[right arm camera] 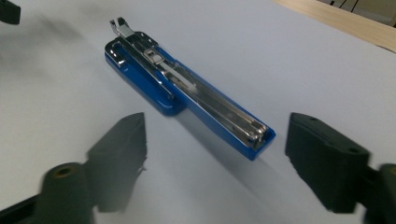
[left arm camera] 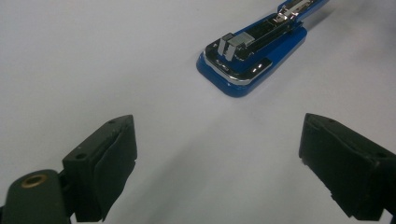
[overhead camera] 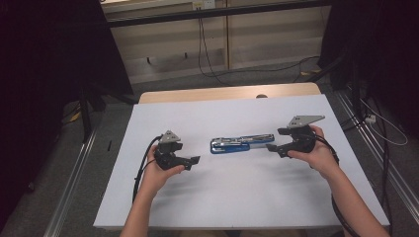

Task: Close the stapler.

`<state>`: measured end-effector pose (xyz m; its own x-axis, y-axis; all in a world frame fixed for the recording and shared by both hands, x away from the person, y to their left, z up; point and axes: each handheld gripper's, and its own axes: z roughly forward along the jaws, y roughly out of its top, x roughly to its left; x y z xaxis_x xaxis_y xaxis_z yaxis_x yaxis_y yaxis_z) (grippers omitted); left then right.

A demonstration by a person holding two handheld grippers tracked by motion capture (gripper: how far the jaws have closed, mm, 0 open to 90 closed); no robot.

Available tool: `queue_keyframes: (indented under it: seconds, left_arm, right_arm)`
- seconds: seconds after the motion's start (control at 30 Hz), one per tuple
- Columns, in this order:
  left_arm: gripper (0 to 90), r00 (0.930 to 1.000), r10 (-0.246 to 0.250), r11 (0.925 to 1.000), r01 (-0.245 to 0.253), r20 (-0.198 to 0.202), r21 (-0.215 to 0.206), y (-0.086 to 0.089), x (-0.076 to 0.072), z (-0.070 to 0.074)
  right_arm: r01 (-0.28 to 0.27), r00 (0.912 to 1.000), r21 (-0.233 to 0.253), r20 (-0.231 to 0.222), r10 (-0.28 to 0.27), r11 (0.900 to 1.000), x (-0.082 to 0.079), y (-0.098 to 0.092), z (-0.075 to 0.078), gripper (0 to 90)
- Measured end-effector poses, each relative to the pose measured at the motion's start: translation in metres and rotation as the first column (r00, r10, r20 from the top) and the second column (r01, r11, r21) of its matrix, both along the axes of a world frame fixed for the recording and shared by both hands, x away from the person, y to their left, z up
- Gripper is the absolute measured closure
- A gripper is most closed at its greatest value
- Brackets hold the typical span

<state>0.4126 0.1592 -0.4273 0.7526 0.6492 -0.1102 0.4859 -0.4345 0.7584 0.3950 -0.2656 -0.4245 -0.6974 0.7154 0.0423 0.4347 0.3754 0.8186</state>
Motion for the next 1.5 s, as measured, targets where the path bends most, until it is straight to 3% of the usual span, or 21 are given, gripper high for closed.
queue_keyframes:
  seconds: [0.13,0.23,0.3,0.47,0.63,0.73,0.83,0.93,1.03,1.2,1.4,1.5]
  left_arm:
    - [13.2,0.9998,0.015,0.9997,-0.015,-0.012,-0.017,-0.001,0.001,0.001]
    - [15.2,0.9998,0.019,0.9997,-0.019,0.004,-0.013,-0.004,0.002,0.002]
    - [15.7,0.9995,0.019,0.9997,-0.018,0.027,-0.015,-0.007,0.003,0.003]
    - [18.3,0.9992,0.016,0.9998,-0.015,0.037,-0.010,-0.018,0.006,0.004]
    - [19.2,0.9994,0.014,0.9998,-0.013,0.032,-0.018,-0.029,0.010,0.000]
    - [23.2,0.9989,0.013,0.9987,-0.011,0.044,-0.049,-0.034,0.012,-0.001]
    - [30.1,0.9983,0.005,0.9988,-0.002,0.058,-0.048,-0.039,0.014,-0.001]
    - [39.5,0.9981,-0.013,0.9991,0.016,0.060,-0.038,-0.045,0.016,-0.003]
    - [54.6,0.9972,-0.031,0.9989,0.033,0.068,-0.035,-0.053,0.016,-0.006]
    - [73.3,0.9972,-0.058,0.9981,0.059,0.048,-0.021,-0.061,0.016,-0.009]
    - [84.4,0.9971,-0.072,0.9971,0.073,0.022,-0.020,-0.071,0.019,-0.016]
    - [90.0,0.9968,-0.074,0.9972,0.075,0.028,-0.011,-0.074,0.019,-0.018]
  right_arm:
    - [0.031,0.9995,0.005,-0.009,-0.031,1.000,-0.006,-0.007,-0.005,35.4]
    - [0.061,0.9981,-0.016,0.008,-0.061,0.998,-0.010,-0.011,-0.004,42.2]
    - [0.072,0.9973,0.006,0.012,-0.072,0.997,-0.012,-0.014,-0.004,47.6]
    - [0.106,0.9943,0.010,0.013,-0.106,0.994,-0.017,-0.023,-0.005,71.0]
    - [0.127,0.9919,0.007,0.009,-0.127,0.992,-0.015,-0.028,-0.010,87.1]
    - [0.125,0.9922,-0.014,-0.003,-0.125,0.992,-0.012,-0.027,-0.016,89.0]
    - [0.129,0.9915,-0.036,-0.011,-0.129,0.991,-0.010,-0.025,-0.020,88.9]
    - [0.135,0.9907,-0.036,-0.014,-0.135,0.990,-0.007,-0.025,-0.023,90.0]
    - [0.142,0.9897,-0.042,-0.012,-0.143,0.989,-0.004,-0.025,-0.024,90.0]
    - [0.131,0.9911,-0.046,-0.017,-0.132,0.990,-0.003,-0.024,-0.025,90.0]
    - [0.116,0.9929,-0.057,-0.016,-0.118,0.992,0.000,-0.020,-0.027,90.0]
    - [0.116,0.9930,-0.058,-0.018,-0.117,0.992,0.001,-0.019,-0.027,90.0]
